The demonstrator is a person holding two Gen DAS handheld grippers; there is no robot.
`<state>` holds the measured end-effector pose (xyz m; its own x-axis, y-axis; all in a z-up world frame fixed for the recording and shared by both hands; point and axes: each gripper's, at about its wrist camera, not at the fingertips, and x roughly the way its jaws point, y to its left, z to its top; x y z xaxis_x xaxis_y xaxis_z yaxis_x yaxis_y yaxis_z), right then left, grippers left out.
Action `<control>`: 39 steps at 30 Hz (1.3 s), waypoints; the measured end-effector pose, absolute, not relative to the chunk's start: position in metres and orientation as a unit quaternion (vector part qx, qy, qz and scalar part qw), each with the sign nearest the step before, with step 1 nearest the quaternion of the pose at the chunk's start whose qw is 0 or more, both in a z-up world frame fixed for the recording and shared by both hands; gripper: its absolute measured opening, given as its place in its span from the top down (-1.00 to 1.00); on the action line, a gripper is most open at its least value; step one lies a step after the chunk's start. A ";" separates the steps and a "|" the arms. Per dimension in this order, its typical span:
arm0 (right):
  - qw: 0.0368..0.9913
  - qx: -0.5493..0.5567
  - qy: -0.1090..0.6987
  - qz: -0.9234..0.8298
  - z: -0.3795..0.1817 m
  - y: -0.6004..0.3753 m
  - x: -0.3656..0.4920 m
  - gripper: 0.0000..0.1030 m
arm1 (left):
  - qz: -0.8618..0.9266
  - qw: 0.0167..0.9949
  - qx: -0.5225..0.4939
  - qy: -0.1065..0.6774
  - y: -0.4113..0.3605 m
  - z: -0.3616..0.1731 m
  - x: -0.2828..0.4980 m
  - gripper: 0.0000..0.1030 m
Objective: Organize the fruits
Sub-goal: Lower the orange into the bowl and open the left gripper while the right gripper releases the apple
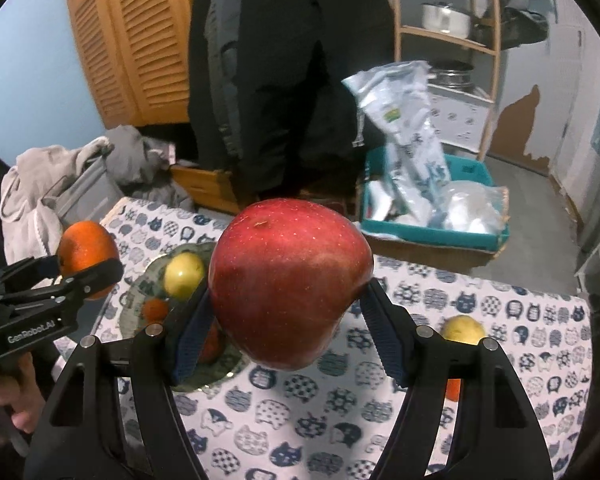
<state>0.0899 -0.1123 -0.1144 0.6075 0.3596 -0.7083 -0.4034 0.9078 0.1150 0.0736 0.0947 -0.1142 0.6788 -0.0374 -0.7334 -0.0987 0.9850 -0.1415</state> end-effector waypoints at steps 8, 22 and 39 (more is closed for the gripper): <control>0.881 -0.039 0.408 0.236 -0.136 -0.071 0.103 -0.40 | 0.035 0.897 -0.103 0.428 0.122 -0.142 0.083 -0.24; 0.855 -0.043 0.450 0.255 -0.179 -0.030 0.129 -0.40 | 0.045 0.871 -0.113 0.476 0.144 -0.192 0.100 -0.24; 0.822 -0.025 0.506 0.261 -0.227 -0.017 0.152 -0.40 | 0.035 0.829 -0.128 0.544 0.143 -0.251 0.121 -0.24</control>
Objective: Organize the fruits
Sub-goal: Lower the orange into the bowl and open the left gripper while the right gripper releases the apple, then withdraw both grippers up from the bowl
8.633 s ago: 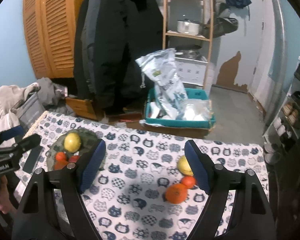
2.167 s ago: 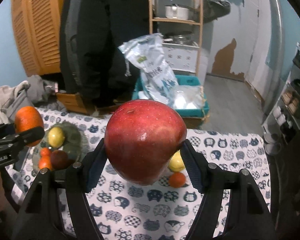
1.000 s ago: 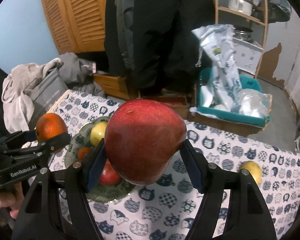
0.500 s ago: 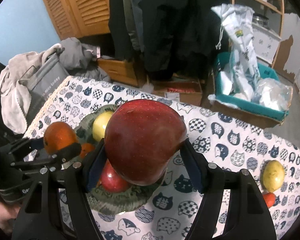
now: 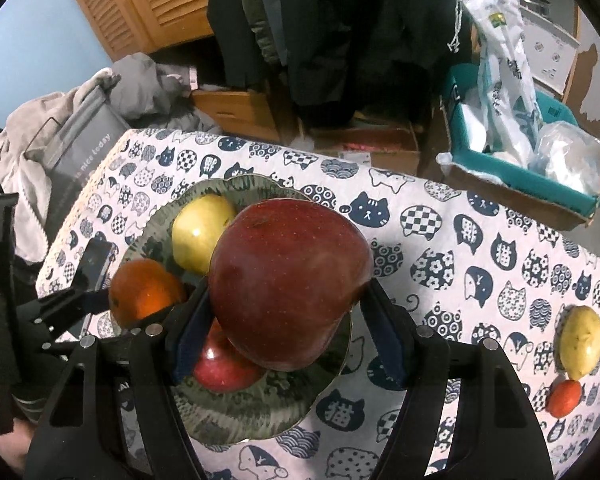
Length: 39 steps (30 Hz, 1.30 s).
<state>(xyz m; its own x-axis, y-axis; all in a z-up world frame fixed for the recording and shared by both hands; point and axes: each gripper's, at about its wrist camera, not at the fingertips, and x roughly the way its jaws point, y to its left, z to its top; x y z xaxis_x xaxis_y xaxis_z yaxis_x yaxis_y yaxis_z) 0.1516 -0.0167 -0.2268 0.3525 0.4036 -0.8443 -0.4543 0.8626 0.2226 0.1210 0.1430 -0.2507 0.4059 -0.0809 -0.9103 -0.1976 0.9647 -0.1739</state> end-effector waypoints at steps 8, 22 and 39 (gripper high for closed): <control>0.811 -0.009 0.522 0.264 -0.237 -0.016 0.159 -0.41 | 0.039 0.843 -0.119 0.524 0.143 -0.244 0.118 -0.66; 0.784 -0.014 0.561 0.266 -0.262 0.000 0.160 -0.44 | 0.074 0.844 -0.107 0.520 0.160 -0.226 0.099 -0.66; 0.824 -0.035 0.506 0.251 -0.213 -0.010 0.147 -0.52 | 0.080 0.857 -0.131 0.491 0.166 -0.198 0.086 -0.66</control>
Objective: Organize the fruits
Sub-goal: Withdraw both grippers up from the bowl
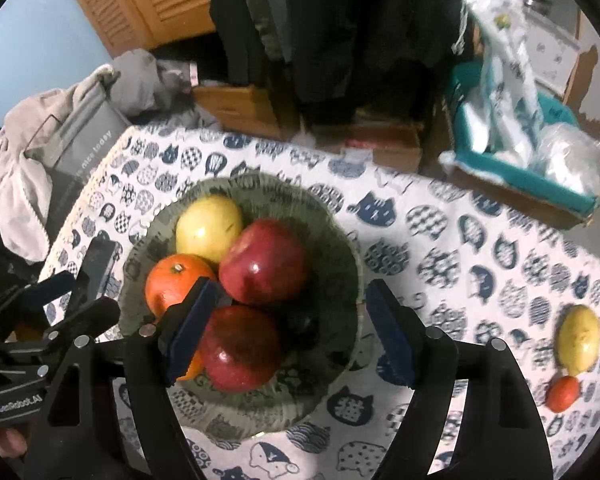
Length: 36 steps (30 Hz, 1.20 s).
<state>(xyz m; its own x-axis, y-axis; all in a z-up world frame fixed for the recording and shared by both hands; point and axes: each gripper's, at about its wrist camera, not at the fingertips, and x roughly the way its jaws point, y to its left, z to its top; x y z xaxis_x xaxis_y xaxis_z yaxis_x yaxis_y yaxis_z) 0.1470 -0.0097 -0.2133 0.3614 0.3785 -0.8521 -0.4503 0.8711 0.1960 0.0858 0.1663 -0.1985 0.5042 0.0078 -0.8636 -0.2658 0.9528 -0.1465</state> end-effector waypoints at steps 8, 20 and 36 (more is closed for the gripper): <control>0.860 -0.049 0.455 0.225 -0.169 -0.036 0.131 -0.53 | 0.058 0.880 -0.125 0.454 0.150 -0.161 0.076 -0.66; 0.893 -0.057 0.400 0.199 -0.117 -0.080 0.099 -0.55 | 0.026 0.911 -0.099 0.400 0.115 -0.108 0.053 -0.66; 0.918 -0.037 0.358 0.167 -0.068 -0.143 0.061 -0.61 | 0.002 0.940 -0.046 0.339 0.072 -0.063 0.027 -0.67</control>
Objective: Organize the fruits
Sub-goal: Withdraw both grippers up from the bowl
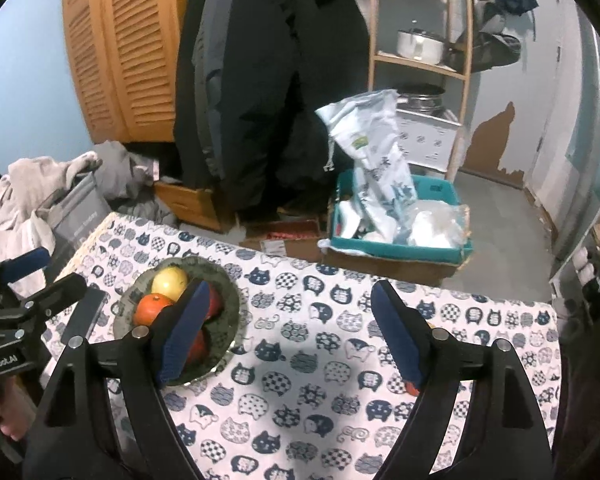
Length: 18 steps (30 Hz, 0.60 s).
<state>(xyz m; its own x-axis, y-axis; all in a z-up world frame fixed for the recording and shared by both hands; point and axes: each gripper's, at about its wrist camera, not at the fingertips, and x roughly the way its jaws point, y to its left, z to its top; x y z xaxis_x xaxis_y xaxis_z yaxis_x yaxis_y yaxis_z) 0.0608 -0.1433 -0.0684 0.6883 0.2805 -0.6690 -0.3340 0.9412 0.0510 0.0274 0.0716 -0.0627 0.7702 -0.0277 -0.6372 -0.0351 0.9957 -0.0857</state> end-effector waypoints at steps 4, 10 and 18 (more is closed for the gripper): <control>0.922 -0.036 0.352 0.161 -0.063 -0.157 0.054 -0.61 | -0.006 0.942 -0.042 0.331 0.061 -0.057 0.025 -0.70; 0.928 -0.034 0.342 0.143 -0.056 -0.179 0.046 -0.65 | -0.016 0.944 -0.033 0.329 0.045 -0.051 0.026 -0.70; 0.934 -0.027 0.335 0.117 -0.055 -0.216 0.039 -0.67 | -0.027 0.944 -0.025 0.328 0.019 -0.046 0.030 -0.77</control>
